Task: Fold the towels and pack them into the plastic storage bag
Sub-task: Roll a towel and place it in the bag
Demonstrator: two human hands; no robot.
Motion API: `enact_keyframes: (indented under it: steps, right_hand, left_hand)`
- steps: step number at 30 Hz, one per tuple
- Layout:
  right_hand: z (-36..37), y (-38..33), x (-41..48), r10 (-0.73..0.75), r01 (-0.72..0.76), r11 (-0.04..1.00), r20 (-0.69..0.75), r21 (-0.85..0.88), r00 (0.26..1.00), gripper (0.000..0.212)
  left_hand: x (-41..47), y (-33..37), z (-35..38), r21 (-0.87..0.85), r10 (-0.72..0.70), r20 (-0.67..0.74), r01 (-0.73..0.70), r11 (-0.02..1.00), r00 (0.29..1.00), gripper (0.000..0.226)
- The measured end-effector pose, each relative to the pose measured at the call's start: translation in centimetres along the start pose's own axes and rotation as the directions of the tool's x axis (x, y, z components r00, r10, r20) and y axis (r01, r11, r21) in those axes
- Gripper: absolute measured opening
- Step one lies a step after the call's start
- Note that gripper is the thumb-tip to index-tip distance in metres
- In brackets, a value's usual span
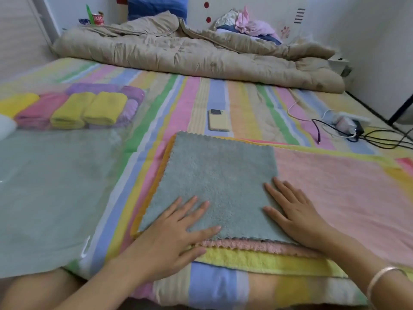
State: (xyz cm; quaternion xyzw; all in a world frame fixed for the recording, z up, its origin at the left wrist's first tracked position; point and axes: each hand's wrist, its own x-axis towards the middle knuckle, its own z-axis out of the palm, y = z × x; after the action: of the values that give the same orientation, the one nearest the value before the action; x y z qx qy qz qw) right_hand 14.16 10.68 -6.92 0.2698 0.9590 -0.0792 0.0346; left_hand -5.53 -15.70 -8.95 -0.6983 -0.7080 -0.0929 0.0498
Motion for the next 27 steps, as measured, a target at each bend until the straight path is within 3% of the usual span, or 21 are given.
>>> enact_keyframes:
  steps: [2, 4, 6, 9, 13, 16, 18, 22, 27]
  right_hand:
    - [-0.4, -0.1, -0.4, 0.038, -0.017, 0.980, -0.104, 0.198, 0.994, 0.080]
    - [-1.0, -0.5, -0.8, 0.196, -0.054, 0.857, -0.228, 0.513, 0.954, 0.045]
    - [-1.6, -0.7, -0.8, 0.378, -0.124, 0.626, -0.161, 0.770, 0.912, 0.028]
    - [-2.3, -0.5, -0.2, 0.428, -0.222, 0.394, 0.035, 0.892, 0.903, 0.022]
    - [-3.5, -0.7, 0.3, 0.377, -0.289, 0.179, 0.206, 0.941, 0.903, 0.018]
    - [-4.4, 0.0, 1.3, 0.327, -0.326, -0.102, 0.341, 0.940, 0.881, 0.024]
    - [-4.5, 0.7, 2.6, 0.292, -0.324, -0.210, 0.376, 0.922, 0.880, 0.031]
    - [-4.9, 1.2, 5.9, 0.297, -0.296, -0.267, 0.370, 0.917, 0.880, 0.036]
    - [-5.8, 1.0, 9.8, 0.332, -0.313, -0.138, 0.342, 0.940, 0.879, 0.038]
  left_hand:
    - [0.3, 0.6, -1.1, -0.136, -0.064, -0.049, 0.057, 0.989, 0.997, 0.037]
    - [1.6, 1.8, -2.0, -0.247, -0.148, -0.170, 0.104, 0.963, 0.974, 0.033]
    - [3.7, 3.6, -2.7, -0.312, -0.203, -0.266, 0.115, 0.943, 0.942, 0.026]
    - [7.4, 7.0, -2.9, -0.414, -0.253, -0.278, 0.123, 0.902, 0.927, 0.016]
    - [12.5, 10.9, -3.6, -0.419, -0.361, -0.119, 0.283, 0.863, 0.925, 0.015]
    - [15.6, 13.2, -4.4, -0.153, -0.488, 0.118, 0.502, 0.851, 0.865, 0.036]
    - [17.0, 14.3, -4.0, -0.013, -0.518, 0.240, 0.536, 0.844, 0.821, 0.050]
    - [18.2, 15.4, -3.2, 0.118, -0.537, 0.318, 0.529, 0.840, 0.782, 0.044]
    - [17.6, 14.4, -4.5, 0.026, -0.537, 0.340, 0.563, 0.826, 0.772, 0.032]
